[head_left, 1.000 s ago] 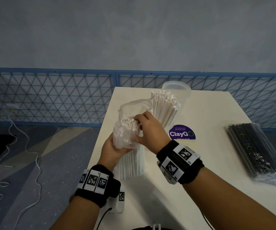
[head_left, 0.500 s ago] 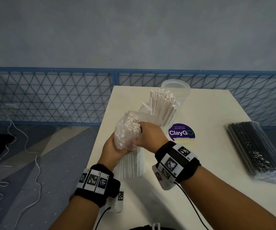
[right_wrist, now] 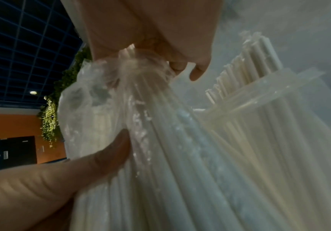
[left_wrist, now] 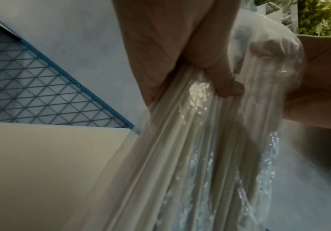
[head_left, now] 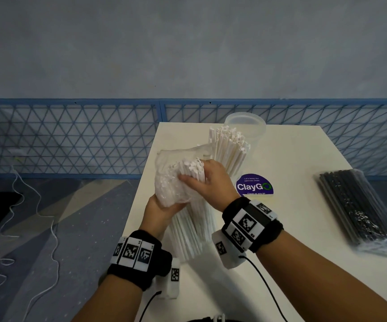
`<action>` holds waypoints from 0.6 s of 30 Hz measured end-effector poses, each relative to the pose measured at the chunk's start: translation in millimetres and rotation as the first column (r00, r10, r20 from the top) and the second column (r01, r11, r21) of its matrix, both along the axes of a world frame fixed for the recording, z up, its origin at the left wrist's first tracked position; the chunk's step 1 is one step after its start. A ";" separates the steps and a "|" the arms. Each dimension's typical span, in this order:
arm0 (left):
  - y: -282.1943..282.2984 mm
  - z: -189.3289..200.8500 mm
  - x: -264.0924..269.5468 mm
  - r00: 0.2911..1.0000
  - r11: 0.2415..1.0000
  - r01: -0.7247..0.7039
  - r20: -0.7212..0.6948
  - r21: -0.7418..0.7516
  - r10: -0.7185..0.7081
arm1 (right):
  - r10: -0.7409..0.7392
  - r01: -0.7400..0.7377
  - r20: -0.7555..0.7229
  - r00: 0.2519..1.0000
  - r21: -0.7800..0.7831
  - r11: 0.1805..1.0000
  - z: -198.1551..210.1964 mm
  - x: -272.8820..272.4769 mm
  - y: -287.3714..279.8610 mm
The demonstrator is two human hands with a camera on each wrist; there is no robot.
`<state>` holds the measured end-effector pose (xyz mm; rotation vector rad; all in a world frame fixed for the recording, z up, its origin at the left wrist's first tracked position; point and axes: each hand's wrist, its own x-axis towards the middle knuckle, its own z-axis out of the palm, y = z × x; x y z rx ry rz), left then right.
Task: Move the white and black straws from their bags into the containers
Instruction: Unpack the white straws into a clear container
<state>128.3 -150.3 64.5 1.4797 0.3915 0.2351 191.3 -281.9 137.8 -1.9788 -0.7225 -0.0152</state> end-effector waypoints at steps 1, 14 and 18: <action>0.3 1.5 1.2 1.000 1.000 0.008 -0.003 0.005 -0.008 | 0.007 -0.006 -0.020 1.000 0.066 0.998 3.3 0.5 -1.7; -5.1 12.6 -4.5 0.999 1.000 0.008 0.047 -0.012 -0.008 | 0.081 -0.076 -0.194 0.978 0.032 0.997 -4.1 3.9 -16.0; -7.3 13.8 -1.7 0.999 0.998 0.026 0.022 -0.063 -0.025 | 0.077 -0.043 -0.169 0.983 0.195 0.980 8.8 2.4 -7.1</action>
